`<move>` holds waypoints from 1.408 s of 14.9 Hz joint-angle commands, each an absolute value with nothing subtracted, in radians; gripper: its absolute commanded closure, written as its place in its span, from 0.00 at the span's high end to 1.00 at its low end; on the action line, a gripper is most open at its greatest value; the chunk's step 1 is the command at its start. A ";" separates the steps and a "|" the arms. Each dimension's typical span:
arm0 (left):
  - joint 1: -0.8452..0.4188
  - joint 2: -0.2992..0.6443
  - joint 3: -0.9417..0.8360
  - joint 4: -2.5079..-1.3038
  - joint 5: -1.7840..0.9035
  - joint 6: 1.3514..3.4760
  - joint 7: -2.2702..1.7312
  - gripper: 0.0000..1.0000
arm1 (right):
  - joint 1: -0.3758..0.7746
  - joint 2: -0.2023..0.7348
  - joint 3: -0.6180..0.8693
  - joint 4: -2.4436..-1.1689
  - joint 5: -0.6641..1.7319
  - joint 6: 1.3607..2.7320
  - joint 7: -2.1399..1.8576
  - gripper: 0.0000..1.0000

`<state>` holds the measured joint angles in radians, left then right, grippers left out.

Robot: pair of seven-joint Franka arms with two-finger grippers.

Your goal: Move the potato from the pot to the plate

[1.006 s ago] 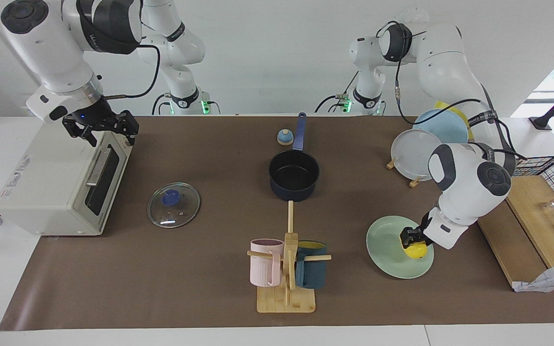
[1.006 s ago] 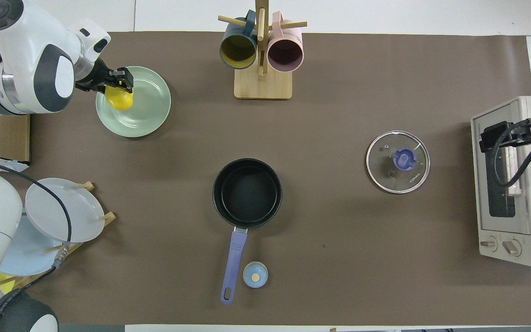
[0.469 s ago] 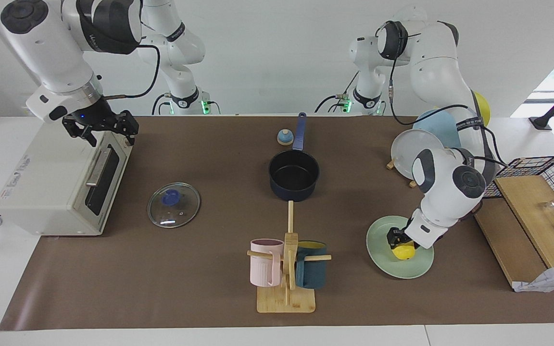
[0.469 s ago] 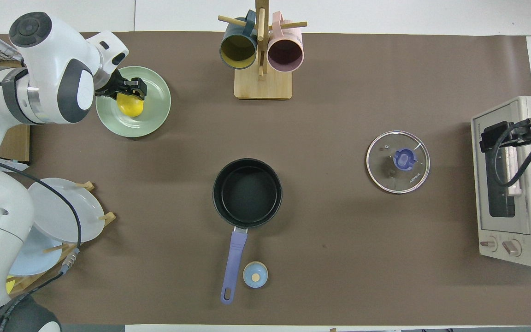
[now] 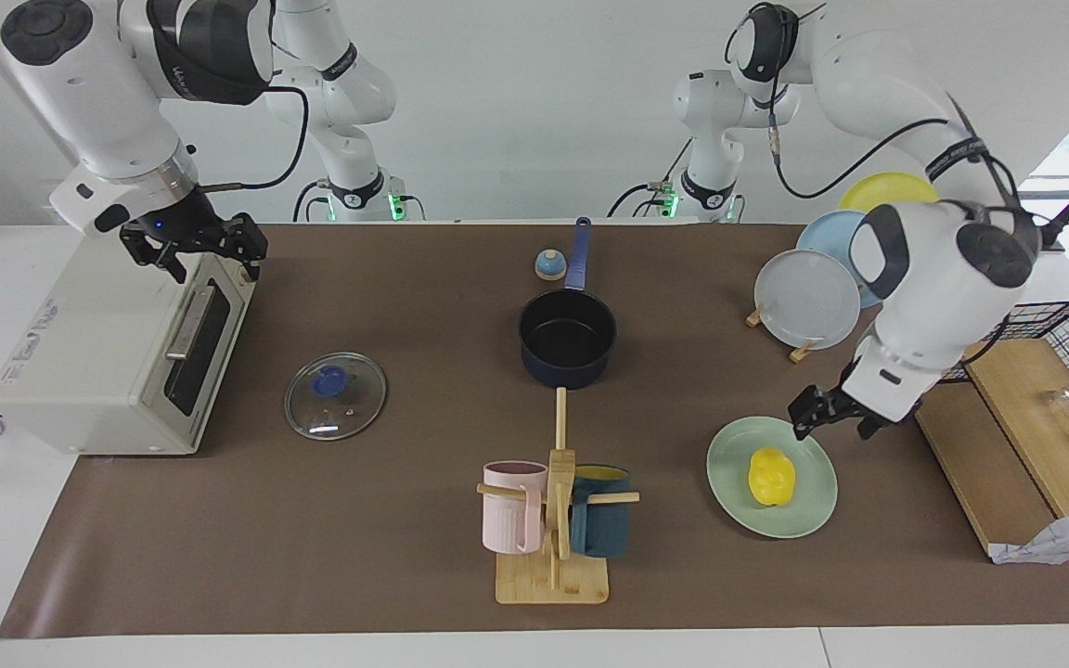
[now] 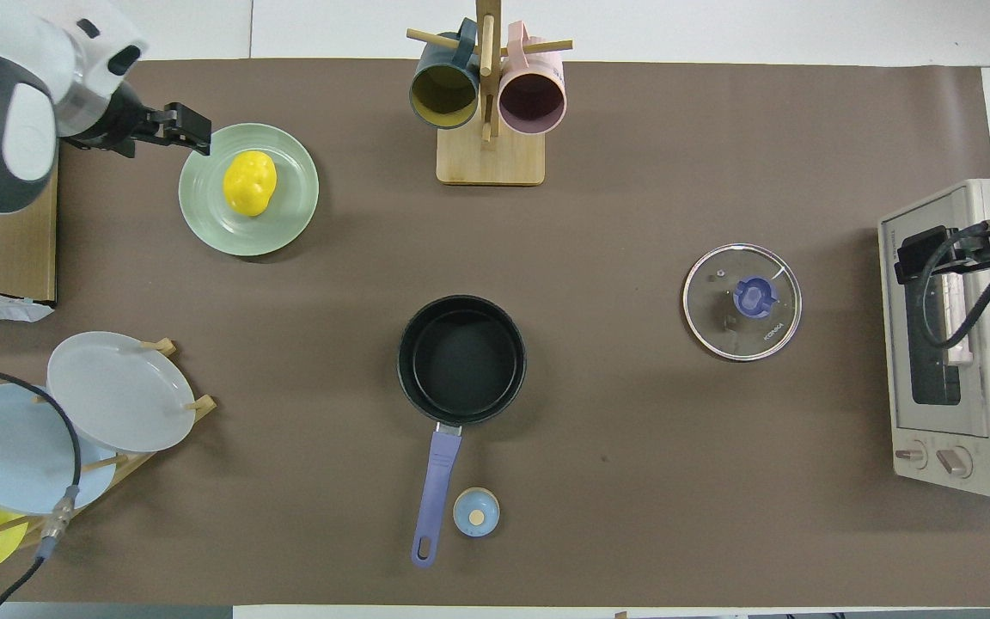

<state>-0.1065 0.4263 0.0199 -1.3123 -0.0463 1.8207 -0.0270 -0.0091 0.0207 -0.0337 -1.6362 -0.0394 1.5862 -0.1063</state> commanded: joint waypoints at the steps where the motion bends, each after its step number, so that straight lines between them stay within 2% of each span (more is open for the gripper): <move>1: -0.060 0.269 0.020 -1.355 -0.026 1.697 -0.028 1.00 | -0.028 0.003 -0.020 -1.646 -0.018 1.582 -0.103 1.00; 5: -0.063 0.111 0.018 -1.429 -0.025 1.534 -0.023 1.00 | -0.031 0.000 -0.018 -1.646 -0.018 1.582 -0.103 1.00; 8: -0.070 -0.036 0.018 -1.587 -0.025 1.520 -0.026 1.00 | -0.028 -0.002 -0.018 -1.646 -0.018 1.582 -0.103 1.00; 10: -0.092 -0.089 0.020 -1.684 -0.025 1.545 -0.029 1.00 | -0.028 -0.002 -0.018 -1.646 -0.018 1.580 -0.103 1.00; 12: -0.104 -0.086 0.026 -1.680 -0.025 1.563 -0.026 1.00 | -0.031 -0.002 -0.018 -1.646 -0.018 1.582 -0.106 1.00; 16: -0.192 -0.026 0.100 -1.545 0.031 1.485 -0.018 1.00 | -0.029 -0.002 -0.018 -1.646 -0.018 1.580 -0.104 1.00; 21: -0.131 -0.026 0.046 -1.583 0.028 1.523 -0.015 1.00 | -0.031 -0.002 -0.018 -1.647 -0.018 1.580 -0.100 1.00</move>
<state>-0.1610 -0.0354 0.0750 -1.5914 0.0094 1.5187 -0.0259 -0.0091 0.0126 -0.0319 -1.6357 -0.0394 1.5862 -0.1063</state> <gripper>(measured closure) 0.000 0.000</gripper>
